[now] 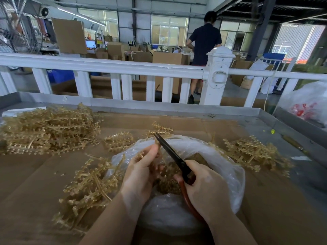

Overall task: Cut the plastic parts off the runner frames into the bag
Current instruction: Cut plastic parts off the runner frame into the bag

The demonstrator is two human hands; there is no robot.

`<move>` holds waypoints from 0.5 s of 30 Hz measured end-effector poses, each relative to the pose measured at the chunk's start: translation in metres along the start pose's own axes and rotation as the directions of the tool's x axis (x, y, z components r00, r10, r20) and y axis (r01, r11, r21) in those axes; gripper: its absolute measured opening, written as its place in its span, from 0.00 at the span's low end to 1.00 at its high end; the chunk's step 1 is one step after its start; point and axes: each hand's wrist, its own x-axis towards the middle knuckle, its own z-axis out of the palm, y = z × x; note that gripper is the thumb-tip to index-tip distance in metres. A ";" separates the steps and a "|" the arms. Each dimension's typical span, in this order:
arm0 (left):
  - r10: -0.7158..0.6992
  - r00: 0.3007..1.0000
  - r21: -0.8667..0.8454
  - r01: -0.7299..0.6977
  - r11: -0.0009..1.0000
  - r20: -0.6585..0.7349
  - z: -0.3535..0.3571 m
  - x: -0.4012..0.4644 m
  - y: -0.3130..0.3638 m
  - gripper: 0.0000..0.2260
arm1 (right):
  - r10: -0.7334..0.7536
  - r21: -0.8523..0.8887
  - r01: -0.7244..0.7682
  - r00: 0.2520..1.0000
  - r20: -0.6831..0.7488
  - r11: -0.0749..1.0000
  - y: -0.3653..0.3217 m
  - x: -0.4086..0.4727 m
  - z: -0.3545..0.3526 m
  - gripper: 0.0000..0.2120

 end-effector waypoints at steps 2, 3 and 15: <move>0.017 1.000 -0.007 -0.017 1.000 -0.020 0.001 0.000 -0.001 0.15 | 0.012 0.013 -0.012 1.000 -0.003 1.000 0.001 0.000 -0.001 0.13; 0.025 0.999 -0.011 -0.025 1.000 -0.034 0.002 0.000 -0.001 0.14 | 0.019 0.021 -0.019 1.000 -0.005 1.000 0.001 0.001 -0.001 0.12; 0.040 0.999 -0.070 -0.042 0.997 -0.030 -0.001 0.005 -0.001 0.11 | 0.047 0.034 -0.049 0.997 0.057 0.998 0.002 0.001 -0.002 0.11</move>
